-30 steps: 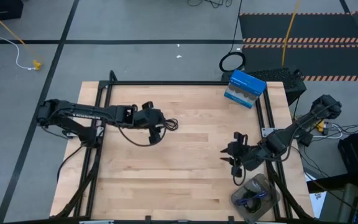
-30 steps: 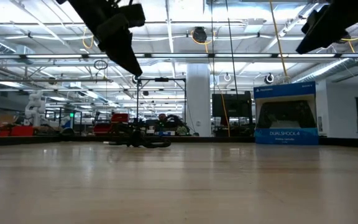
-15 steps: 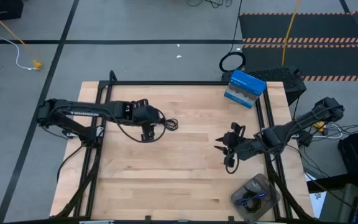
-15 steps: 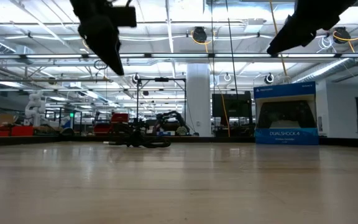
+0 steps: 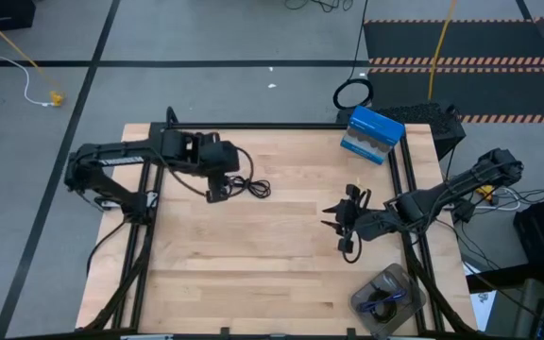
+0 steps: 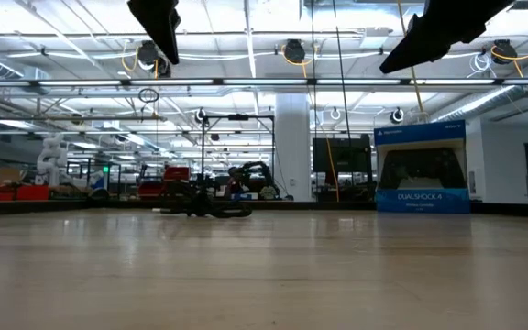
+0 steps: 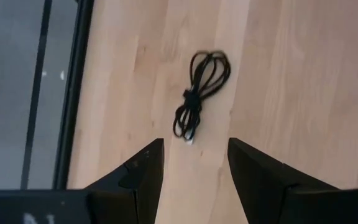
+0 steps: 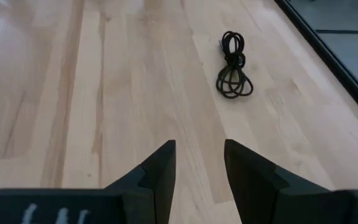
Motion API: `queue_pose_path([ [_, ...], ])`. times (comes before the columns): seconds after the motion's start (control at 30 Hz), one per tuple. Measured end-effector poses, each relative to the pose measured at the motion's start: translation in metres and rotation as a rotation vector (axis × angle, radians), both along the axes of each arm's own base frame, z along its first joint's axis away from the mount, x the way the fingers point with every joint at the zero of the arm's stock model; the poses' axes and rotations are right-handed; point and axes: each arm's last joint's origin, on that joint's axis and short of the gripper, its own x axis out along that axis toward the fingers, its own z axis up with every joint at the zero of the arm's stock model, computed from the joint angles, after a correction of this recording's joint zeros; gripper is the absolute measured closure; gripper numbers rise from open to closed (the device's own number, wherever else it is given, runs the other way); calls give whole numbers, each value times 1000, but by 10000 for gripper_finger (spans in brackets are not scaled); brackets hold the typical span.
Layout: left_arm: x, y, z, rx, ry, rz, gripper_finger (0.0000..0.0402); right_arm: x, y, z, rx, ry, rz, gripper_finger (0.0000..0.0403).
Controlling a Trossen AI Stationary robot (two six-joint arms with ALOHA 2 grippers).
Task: Pick and place USB-C Cables
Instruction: Put the black charger cable into the black bin
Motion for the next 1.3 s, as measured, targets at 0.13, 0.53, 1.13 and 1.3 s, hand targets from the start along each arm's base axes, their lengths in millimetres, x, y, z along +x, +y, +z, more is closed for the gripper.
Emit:
queue_pose_path([
  [0.13, 12, 10, 3, 3, 65, 8, 220, 0, 0, 0, -14, 6, 8, 276],
  [0.53, 53, 45, -40, 3, 263, -39, 220, -1, 0, -1, -17, 14, 14, 276],
  [1.13, 64, 68, -147, -60, 261, -143, 220, -9, 11, -15, 15, 40, 71, 276],
  [1.3, 57, 75, -166, -62, 258, -125, 220, -8, 12, -15, 23, 22, 72, 276],
])
